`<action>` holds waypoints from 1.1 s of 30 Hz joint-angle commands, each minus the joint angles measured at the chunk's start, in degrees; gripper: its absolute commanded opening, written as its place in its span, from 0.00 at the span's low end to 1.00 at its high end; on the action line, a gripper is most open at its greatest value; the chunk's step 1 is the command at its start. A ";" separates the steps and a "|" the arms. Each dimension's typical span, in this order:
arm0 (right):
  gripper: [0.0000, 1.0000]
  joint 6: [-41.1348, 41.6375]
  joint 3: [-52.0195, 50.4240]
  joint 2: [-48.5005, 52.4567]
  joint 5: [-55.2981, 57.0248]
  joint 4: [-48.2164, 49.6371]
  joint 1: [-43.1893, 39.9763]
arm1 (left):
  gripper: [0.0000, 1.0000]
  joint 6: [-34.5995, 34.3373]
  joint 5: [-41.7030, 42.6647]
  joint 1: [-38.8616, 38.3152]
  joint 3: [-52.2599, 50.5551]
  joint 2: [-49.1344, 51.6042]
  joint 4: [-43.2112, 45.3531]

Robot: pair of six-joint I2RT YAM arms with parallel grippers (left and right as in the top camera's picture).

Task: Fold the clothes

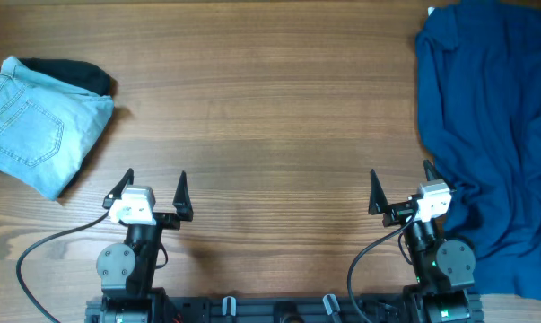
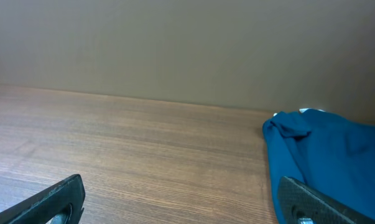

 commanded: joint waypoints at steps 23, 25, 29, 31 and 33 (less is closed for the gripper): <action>1.00 6.95 2.89 1.27 3.02 -3.96 -0.09 | 1.00 -7.91 0.87 -0.22 -0.07 -0.11 -0.13; 1.00 6.88 6.97 4.59 4.85 -7.26 -0.09 | 1.00 -7.89 0.83 -0.22 1.88 0.66 -2.12; 1.00 6.78 20.28 20.98 7.54 -12.22 -0.09 | 1.00 -7.85 -1.53 -0.22 13.75 11.37 -10.36; 1.00 6.80 26.05 28.76 7.54 -15.21 -0.09 | 1.00 -7.85 -1.55 -0.20 18.14 17.31 -12.55; 1.00 4.52 35.56 41.79 7.56 -22.21 -0.63 | 1.00 -7.85 -1.55 -0.20 25.00 27.06 -16.24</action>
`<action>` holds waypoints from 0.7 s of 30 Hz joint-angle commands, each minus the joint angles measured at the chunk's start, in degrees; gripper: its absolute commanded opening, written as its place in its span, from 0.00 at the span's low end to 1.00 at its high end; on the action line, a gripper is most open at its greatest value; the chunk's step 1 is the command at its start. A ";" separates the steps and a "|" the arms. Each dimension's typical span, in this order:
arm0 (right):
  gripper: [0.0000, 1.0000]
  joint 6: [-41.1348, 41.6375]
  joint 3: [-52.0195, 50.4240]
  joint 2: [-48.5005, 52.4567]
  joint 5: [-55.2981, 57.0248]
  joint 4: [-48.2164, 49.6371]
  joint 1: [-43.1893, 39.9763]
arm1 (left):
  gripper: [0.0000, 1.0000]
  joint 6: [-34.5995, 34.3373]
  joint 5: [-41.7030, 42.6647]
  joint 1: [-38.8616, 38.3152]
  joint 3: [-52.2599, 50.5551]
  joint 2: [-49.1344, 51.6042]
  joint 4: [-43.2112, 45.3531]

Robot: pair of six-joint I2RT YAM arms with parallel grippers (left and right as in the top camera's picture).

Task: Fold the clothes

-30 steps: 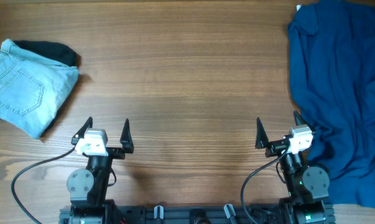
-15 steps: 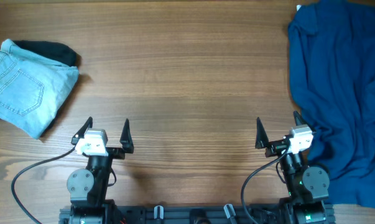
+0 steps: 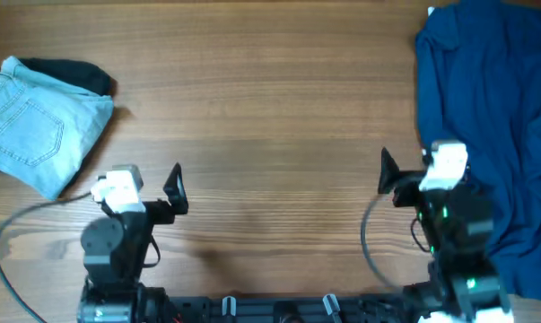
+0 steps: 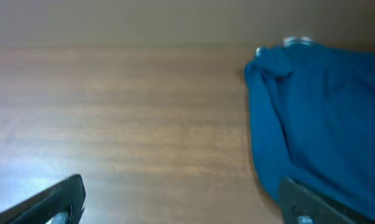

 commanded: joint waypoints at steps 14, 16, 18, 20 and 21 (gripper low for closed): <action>0.87 5.62 22.18 57.13 9.75 -11.41 -20.70 | 1.00 -0.79 2.49 -0.22 16.65 29.59 -6.82; 0.78 8.33 21.81 57.57 9.75 -15.52 -21.55 | 1.00 -0.76 2.49 -0.22 16.65 29.62 -6.80; 0.62 8.61 20.96 57.55 10.03 -16.61 -21.59 | 1.00 -0.76 2.49 -0.22 16.65 29.59 -6.80; 0.62 10.56 20.22 57.57 12.04 -17.31 -21.59 | 1.00 -0.76 2.49 -0.22 16.65 29.59 -6.82; 0.64 11.65 19.65 57.57 12.90 -17.79 -21.59 | 1.00 -0.76 2.49 -0.22 16.65 29.62 -6.82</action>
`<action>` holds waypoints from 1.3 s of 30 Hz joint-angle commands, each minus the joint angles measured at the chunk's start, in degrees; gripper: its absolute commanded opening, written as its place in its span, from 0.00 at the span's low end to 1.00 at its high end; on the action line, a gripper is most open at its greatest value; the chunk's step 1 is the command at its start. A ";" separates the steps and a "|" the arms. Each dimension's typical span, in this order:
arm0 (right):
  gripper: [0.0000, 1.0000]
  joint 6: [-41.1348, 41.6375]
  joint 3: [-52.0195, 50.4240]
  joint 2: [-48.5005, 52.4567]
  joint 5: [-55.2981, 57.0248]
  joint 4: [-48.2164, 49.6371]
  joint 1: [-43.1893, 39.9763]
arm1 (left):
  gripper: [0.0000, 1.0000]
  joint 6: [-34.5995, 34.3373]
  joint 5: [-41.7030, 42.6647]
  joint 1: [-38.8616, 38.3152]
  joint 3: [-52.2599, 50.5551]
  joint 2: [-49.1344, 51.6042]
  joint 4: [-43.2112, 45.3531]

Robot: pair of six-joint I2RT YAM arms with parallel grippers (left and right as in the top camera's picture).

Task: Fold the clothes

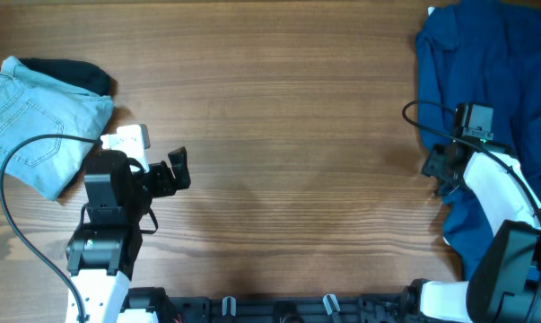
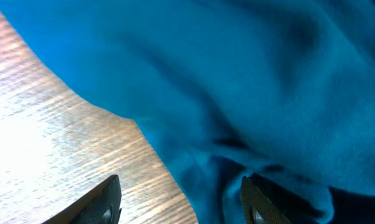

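A rumpled blue garment (image 1: pixel 490 81) covers the table's right side. My right gripper (image 1: pixel 434 170) is at its left edge, low over the wood. In the right wrist view that gripper (image 2: pixel 181 208) is open, one finger over bare wood and the other finger (image 2: pixel 257 204) over the blue cloth (image 2: pixel 237 81), with a fold of the hem between them. Folded light-blue jeans (image 1: pixel 32 126) lie at the far left on a black garment (image 1: pixel 77 74). My left gripper (image 1: pixel 176 170) hangs open right of the jeans, holding nothing.
The wooden table (image 1: pixel 279 108) stretches between the two piles. A black cable (image 1: pixel 23 170) loops from the left arm across the jeans' corner. The arm bases and a mounting rail (image 1: pixel 270 309) line the near edge.
My right gripper has moved forward and right, from beside the blue garment down onto its left edge. The left arm has lifted and shifted a little toward the jeans.
Both arms first rested at the near edge with open grippers pointing away. Then both had risen, the right one looking down at the blue garment's edge. Now the right gripper straddles that edge, still open, and the left hovers beside the jeans.
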 commanded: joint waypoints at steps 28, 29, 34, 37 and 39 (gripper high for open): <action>0.04 -15.32 29.09 -12.87 -38.75 -15.93 0.92 | 1.00 -0.37 1.05 -0.17 1.18 0.02 0.39; 0.04 -18.56 29.64 -13.75 -45.86 -16.35 2.12 | 1.00 -0.37 1.05 -0.17 1.16 0.02 0.39; 0.04 -31.89 29.49 -12.76 -55.95 -21.99 14.43 | 1.00 -0.35 1.05 -0.17 1.16 0.02 0.39; 0.04 -30.16 29.49 -10.69 -56.83 -18.29 23.69 | 1.00 -0.37 1.05 -0.17 1.16 0.02 0.39; 0.04 -26.91 29.49 -8.20 -56.76 -12.31 30.62 | 1.00 -0.37 1.05 -0.17 1.16 0.09 0.39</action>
